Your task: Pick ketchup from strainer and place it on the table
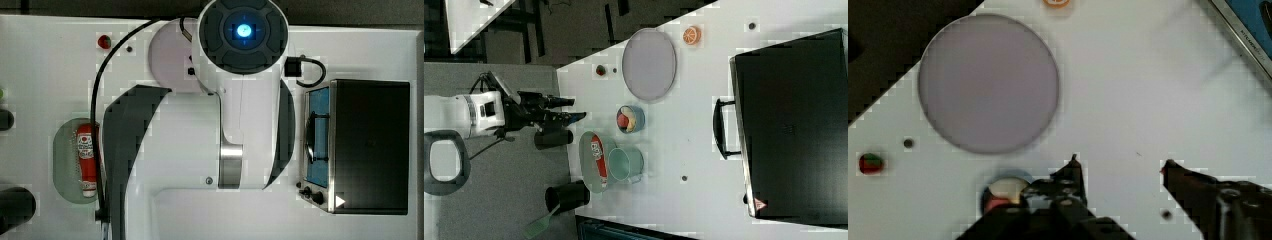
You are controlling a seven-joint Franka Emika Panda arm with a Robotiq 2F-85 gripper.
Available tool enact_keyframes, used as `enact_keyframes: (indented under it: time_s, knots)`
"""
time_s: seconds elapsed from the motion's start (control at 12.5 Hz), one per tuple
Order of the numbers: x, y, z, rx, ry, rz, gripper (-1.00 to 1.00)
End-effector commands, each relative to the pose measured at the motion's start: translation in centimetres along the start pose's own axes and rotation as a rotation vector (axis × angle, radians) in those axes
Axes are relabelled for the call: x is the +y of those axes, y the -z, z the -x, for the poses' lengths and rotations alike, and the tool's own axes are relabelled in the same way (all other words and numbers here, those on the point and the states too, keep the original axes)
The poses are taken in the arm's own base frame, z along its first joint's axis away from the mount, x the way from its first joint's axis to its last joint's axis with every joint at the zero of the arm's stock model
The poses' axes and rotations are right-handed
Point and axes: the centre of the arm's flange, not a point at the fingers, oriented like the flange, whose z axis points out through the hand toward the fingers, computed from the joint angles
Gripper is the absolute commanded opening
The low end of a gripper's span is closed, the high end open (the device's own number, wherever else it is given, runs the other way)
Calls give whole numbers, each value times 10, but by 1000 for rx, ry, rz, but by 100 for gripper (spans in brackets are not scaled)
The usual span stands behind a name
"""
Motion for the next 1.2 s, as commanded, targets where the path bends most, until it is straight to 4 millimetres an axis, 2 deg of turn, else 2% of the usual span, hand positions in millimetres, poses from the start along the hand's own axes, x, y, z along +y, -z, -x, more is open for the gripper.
enact_keyframes:
  time_s: [0.08,0.24,0.48,0.64,0.88,1.04,1.2]
  knots:
    - [58,64,51,-23,-14,32,58]
    - [41,60,59,-23,18,20,100]
    - [-17,43,93,-3,141,11,100]
    - [-63,25,131,-6,252,16,100]
    - [-124,-7,209,-34,435,36,100]
    - [-156,-29,253,-50,518,25,100]
    - [-177,-60,293,-86,583,27,100]
